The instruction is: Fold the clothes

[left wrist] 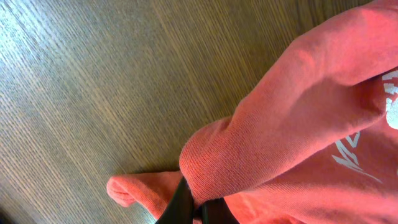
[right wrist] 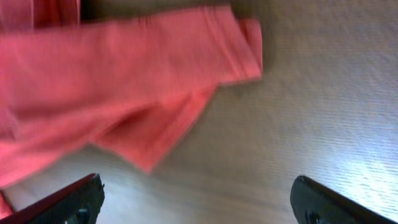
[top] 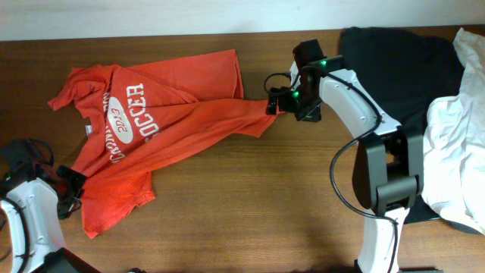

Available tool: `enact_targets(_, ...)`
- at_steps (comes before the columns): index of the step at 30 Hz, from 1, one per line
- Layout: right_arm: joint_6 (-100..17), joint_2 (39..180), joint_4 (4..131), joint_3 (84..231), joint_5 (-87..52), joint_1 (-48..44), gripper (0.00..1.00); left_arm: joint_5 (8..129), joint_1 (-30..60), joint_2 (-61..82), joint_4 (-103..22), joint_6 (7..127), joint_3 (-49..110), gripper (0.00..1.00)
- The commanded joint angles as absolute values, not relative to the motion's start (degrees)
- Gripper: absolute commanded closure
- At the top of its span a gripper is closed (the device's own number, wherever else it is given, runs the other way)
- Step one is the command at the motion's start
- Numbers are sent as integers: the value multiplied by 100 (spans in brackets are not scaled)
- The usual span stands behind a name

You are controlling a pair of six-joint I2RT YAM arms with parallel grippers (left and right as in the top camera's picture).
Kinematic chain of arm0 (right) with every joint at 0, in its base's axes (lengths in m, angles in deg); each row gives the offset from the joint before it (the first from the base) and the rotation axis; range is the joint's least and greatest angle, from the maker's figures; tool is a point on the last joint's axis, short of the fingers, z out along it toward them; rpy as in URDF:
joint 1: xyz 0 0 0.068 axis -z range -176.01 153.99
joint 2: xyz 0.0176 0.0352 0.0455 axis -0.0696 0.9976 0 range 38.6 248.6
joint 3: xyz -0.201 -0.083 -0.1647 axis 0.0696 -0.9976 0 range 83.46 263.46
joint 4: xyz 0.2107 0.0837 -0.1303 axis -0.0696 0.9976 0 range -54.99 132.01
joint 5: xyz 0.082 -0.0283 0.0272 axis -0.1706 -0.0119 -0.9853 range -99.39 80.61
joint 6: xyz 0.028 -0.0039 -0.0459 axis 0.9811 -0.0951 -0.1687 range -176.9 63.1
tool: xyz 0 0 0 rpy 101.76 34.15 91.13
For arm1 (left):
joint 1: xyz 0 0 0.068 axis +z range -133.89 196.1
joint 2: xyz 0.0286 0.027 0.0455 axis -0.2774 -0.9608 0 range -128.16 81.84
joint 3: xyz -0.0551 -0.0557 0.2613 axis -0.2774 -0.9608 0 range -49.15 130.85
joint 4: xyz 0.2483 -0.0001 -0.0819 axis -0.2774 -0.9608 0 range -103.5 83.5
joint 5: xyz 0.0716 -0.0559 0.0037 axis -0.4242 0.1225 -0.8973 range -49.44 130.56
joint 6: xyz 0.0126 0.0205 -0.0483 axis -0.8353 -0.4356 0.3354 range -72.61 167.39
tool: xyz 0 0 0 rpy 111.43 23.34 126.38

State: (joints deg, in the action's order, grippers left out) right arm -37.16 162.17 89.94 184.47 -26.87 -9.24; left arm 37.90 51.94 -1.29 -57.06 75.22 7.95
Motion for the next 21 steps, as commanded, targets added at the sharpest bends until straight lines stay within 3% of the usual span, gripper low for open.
enact_targets(1, -3040, 16329, 8579, 18412, -2778, -953, 5, 3777, 5238, -107, -5757, 7426, 835, 100)
enact_targets(13, -2336, 16868, 8251, 18412, -2676, -979, 11, 3777, 5238, -107, -5794, 7426, 835, 100)
enact_targets(17, -2247, 17061, 8096, 18412, -2652, -1069, 18, 3777, 5238, -107, -5800, 7426, 835, 100)
enact_targets(20, -2196, 17115, 7971, 18412, -2590, -1110, 48, 3777, 5238, -107, -5800, 7426, 835, 100)
enact_targets(21, -2188, 17115, 7921, 18412, -2435, -1110, 66, 3777, 5238, -107, -5800, 7426, 835, 99)
